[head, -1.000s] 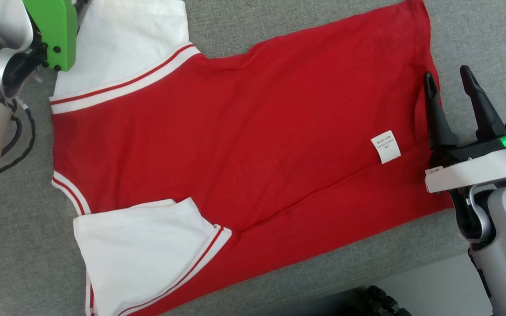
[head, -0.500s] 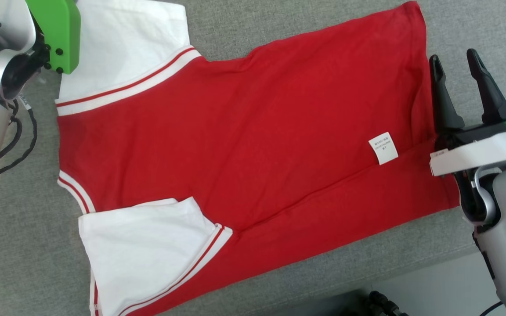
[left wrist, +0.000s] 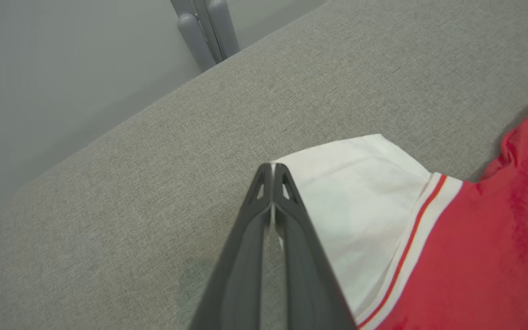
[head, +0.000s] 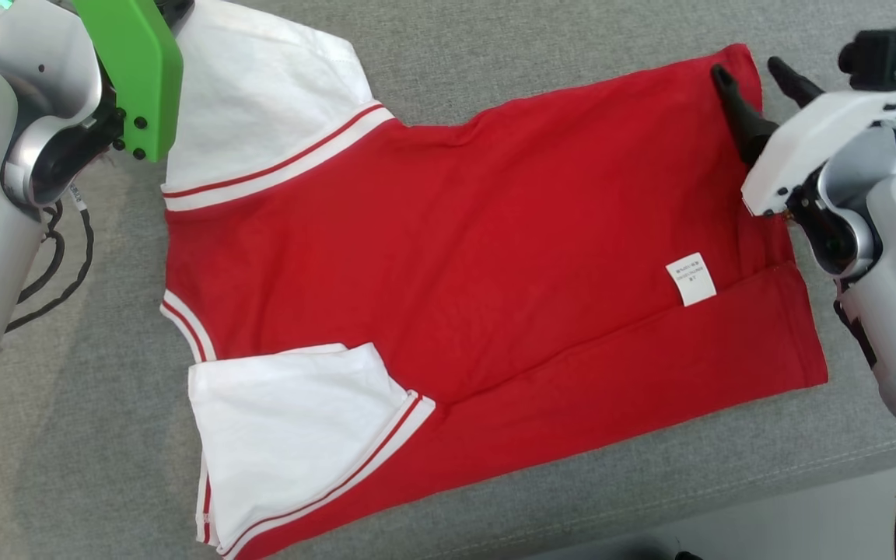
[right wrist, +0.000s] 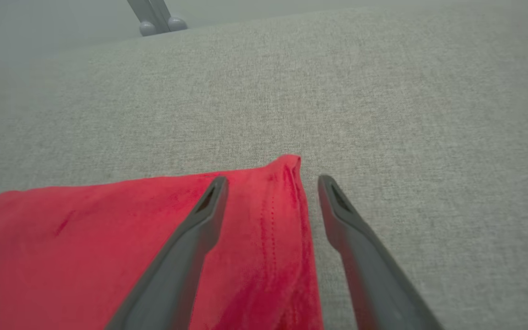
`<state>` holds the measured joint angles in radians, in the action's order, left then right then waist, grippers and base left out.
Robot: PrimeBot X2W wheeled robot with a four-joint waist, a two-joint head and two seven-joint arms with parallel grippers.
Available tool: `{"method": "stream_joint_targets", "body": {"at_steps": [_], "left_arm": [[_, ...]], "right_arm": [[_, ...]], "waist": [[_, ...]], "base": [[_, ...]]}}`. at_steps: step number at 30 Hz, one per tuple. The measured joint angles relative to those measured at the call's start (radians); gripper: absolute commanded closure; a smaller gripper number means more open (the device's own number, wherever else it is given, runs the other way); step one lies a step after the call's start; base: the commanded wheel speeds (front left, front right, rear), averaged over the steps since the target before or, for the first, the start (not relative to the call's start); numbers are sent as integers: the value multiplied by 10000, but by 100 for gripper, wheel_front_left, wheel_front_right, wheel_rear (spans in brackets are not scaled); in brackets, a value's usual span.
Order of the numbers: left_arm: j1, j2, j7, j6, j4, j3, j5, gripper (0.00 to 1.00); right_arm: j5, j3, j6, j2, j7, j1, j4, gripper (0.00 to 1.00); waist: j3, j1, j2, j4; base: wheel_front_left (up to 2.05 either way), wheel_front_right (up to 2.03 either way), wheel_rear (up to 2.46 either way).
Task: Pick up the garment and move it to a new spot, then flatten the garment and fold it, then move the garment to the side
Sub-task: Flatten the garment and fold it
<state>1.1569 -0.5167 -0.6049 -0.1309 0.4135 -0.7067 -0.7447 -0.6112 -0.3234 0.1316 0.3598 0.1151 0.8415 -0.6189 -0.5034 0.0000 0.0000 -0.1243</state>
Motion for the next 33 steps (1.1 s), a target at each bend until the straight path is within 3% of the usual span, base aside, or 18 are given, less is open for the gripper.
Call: {"method": "stream_joint_targets", "body": {"at_steps": [3, 14, 23, 33], "left_arm": [[-42, -44, -27, 0, -217, -42, -13, 100], [-211, -253, -316, 90, -633, -127, -61, 100], [-216, -309, -556, 165, -907, -242, -119, 100], [-233, -301, -671, 178, -1147, -332, -190, 100]], "right_arm": [[-290, -267, 0, 10, 936, 401, -418, 0], [-1018, -642, 0, 69, 2075, 1095, -1058, 0], [-1358, -1248, -2, 259, 3607, 2021, -1580, 0], [-1333, -1578, -2, 307, 3753, 2622, -2057, 3]], "waist": [[59, 0, 0, 104], [4, 0, 1, 197], [-71, 0, 0, 220], [-152, 0, 0, 409]], "base": [[0, 0, 0], [0, 0, 0], [0, 0, 0], [0, 0, 0]]}}
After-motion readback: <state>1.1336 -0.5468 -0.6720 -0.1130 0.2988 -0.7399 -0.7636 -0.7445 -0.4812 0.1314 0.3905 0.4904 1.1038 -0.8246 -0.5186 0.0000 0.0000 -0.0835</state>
